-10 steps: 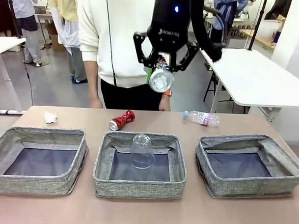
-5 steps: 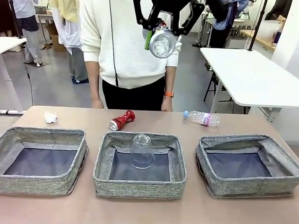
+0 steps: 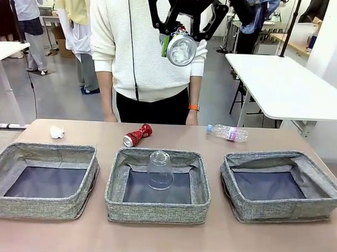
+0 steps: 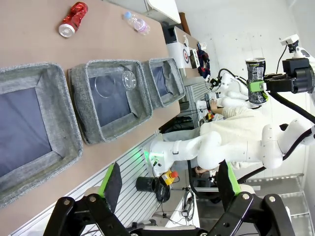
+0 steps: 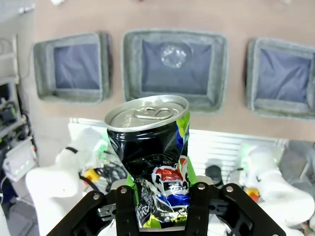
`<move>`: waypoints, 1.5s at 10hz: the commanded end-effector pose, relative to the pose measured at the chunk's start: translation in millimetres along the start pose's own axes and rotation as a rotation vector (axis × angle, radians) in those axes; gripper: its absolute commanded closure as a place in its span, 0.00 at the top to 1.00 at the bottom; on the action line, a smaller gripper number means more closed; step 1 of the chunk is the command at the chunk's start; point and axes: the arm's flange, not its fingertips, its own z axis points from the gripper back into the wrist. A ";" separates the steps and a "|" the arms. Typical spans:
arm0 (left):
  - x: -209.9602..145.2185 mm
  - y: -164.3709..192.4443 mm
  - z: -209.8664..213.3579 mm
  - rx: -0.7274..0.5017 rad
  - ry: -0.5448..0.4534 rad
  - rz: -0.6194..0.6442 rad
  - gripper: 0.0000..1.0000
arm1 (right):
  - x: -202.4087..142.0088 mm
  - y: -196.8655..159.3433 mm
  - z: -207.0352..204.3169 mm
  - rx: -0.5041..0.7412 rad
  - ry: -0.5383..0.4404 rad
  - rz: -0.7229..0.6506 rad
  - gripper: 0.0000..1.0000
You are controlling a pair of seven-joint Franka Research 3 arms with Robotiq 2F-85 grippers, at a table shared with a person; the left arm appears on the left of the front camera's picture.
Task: Sort the waste into the appropriate baskets.
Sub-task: Pick up the waste item pointed out by the person, then place the picked waste into the Fabric basket indicated by the person.
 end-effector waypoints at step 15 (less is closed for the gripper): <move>-1.4 -0.1 1.9 -0.009 0.004 -0.009 1.00 | -2.2 -1.6 -1.6 -0.008 -0.004 -0.008 0.40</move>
